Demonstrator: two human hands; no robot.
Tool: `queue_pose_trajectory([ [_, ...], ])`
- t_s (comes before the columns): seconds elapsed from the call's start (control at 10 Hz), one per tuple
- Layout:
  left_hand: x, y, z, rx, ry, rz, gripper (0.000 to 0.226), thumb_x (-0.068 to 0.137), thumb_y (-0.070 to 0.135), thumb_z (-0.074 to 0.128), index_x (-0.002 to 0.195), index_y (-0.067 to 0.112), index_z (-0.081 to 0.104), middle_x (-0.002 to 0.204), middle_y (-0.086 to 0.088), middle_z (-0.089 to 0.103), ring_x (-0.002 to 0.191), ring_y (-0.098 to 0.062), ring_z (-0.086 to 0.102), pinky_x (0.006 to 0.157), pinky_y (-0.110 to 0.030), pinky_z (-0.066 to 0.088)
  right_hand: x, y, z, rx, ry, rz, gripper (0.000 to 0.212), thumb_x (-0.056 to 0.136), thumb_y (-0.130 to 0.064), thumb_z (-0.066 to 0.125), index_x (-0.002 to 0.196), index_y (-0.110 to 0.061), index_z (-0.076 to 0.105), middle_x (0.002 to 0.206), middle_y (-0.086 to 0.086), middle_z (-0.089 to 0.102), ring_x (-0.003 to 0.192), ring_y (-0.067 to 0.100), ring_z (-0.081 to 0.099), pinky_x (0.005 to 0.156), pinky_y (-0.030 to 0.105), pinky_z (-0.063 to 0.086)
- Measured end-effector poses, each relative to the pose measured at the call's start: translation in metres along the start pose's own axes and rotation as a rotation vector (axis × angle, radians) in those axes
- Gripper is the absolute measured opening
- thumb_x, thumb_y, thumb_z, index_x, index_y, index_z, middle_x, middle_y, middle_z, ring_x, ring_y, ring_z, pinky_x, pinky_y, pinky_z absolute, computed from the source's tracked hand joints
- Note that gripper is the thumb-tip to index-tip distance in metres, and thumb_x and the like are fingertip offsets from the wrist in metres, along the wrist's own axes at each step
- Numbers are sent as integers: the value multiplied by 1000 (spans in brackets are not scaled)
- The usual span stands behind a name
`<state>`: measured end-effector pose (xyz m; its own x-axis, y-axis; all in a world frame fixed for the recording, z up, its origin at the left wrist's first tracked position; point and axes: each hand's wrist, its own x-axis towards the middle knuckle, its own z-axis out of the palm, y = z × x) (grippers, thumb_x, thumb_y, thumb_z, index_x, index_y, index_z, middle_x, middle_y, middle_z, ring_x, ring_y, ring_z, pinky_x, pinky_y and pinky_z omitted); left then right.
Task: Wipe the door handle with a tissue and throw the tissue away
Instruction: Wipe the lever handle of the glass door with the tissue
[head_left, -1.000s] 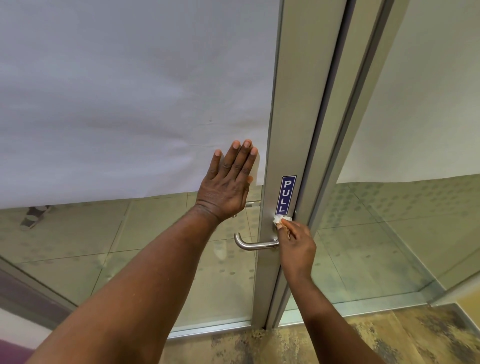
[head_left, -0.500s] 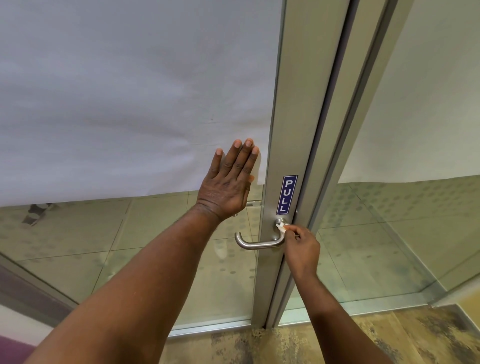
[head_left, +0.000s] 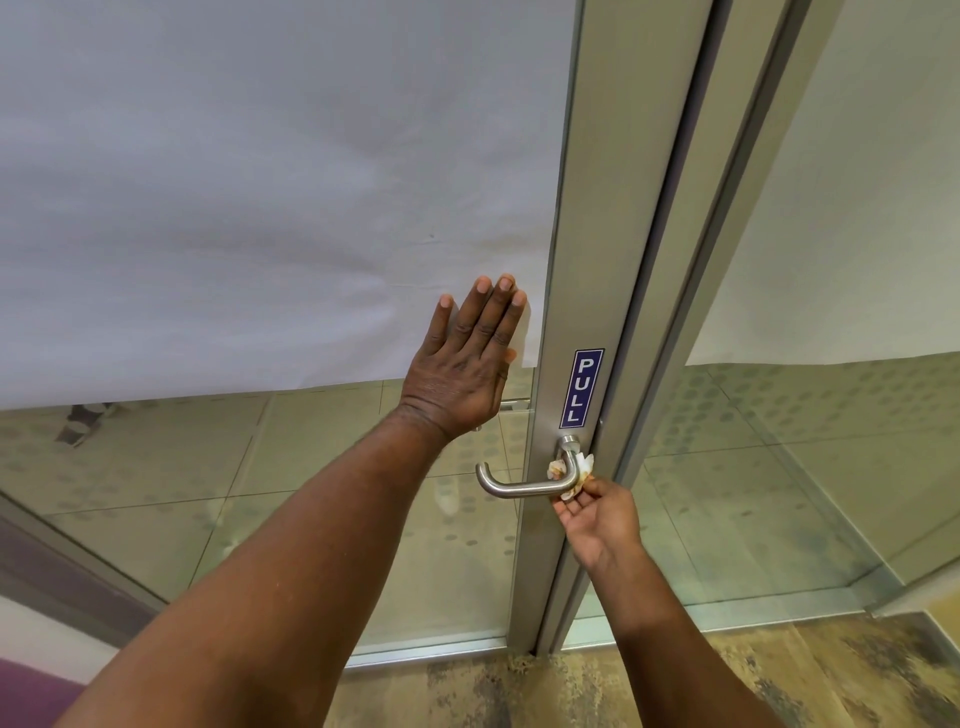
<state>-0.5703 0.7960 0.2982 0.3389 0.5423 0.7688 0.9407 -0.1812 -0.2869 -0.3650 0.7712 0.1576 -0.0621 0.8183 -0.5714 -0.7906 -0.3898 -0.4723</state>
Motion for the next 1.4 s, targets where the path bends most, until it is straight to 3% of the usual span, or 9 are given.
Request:
queue_pose_trajectory([
  [0.2, 0, 0, 0, -9, 11, 5, 71, 105, 31, 32, 160, 12, -6, 166, -5, -26, 155, -23, -21, 125, -45, -14, 5, 8, 0, 26, 55, 99, 24, 96, -2, 41, 107, 1, 63, 103, 23, 73, 98, 32, 70, 76, 42, 54],
  [0.4, 0, 0, 1, -11, 17, 8, 70, 105, 31, 30, 161, 12, -8, 167, -5, -25, 155, -23, -20, 125, -44, -14, 14, 11, -2, -18, 168, 92, 15, 100, -1, 45, 97, 1, 60, 95, 19, 65, 89, 28, 65, 98, 44, 51],
  [0.7, -1, -1, 1, -11, 9, 10, 71, 104, 31, 31, 161, 12, -8, 167, -5, -26, 155, -23, -21, 125, -45, -14, 12, 26, -1, -41, 228, 95, 15, 101, 4, 45, 94, 4, 58, 94, 21, 65, 85, 29, 65, 90, 45, 52],
  [0.9, 0, 0, 1, -10, 16, 8, 71, 104, 31, 31, 161, 11, -7, 167, -5, -26, 155, -23, -21, 125, -45, -14, 3, 29, 5, 105, 155, 51, 12, 99, 2, 52, 99, 2, 63, 101, 19, 69, 102, 28, 67, 92, 40, 53],
  [1.0, -1, 0, 2, -12, 14, 7, 70, 104, 31, 30, 161, 12, -7, 167, -5, -26, 155, -23, -21, 125, -45, -14, 2, 25, 10, 214, 98, 36, 14, 97, 0, 56, 108, 5, 65, 106, 22, 73, 102, 31, 73, 83, 39, 59],
  [1.1, -1, 0, 1, -9, 8, 7, 69, 104, 31, 29, 160, 11, -6, 166, -5, -27, 155, -23, -22, 125, -44, -15, 0, 24, 14, 282, 64, 19, 16, 97, 0, 59, 110, 6, 65, 96, 22, 77, 88, 31, 78, 65, 38, 64],
  [1.2, 0, 0, 1, -10, 13, 8, 69, 104, 31, 29, 160, 11, -5, 167, -4, -26, 155, -23, -21, 125, -44, -14, -2, 23, 13, 286, 46, 10, 19, 94, 1, 63, 112, 6, 65, 97, 22, 77, 89, 30, 78, 65, 37, 64],
  [1.3, -1, 0, 2, -5, 23, 10, 69, 105, 31, 30, 161, 11, -6, 167, -5, -25, 155, -23, -20, 125, -45, -14, -3, 19, 9, 237, 42, -16, 18, 94, 2, 61, 111, 5, 64, 113, 21, 71, 99, 29, 74, 73, 38, 61],
  [1.4, -1, -1, 2, 4, 22, 10, 69, 105, 31, 30, 161, 11, -6, 167, -5, -25, 155, -23, -20, 125, -45, -14, -4, 9, 7, 154, 11, -34, 16, 97, -1, 56, 110, -2, 64, 113, 19, 70, 100, 29, 71, 81, 39, 57],
])
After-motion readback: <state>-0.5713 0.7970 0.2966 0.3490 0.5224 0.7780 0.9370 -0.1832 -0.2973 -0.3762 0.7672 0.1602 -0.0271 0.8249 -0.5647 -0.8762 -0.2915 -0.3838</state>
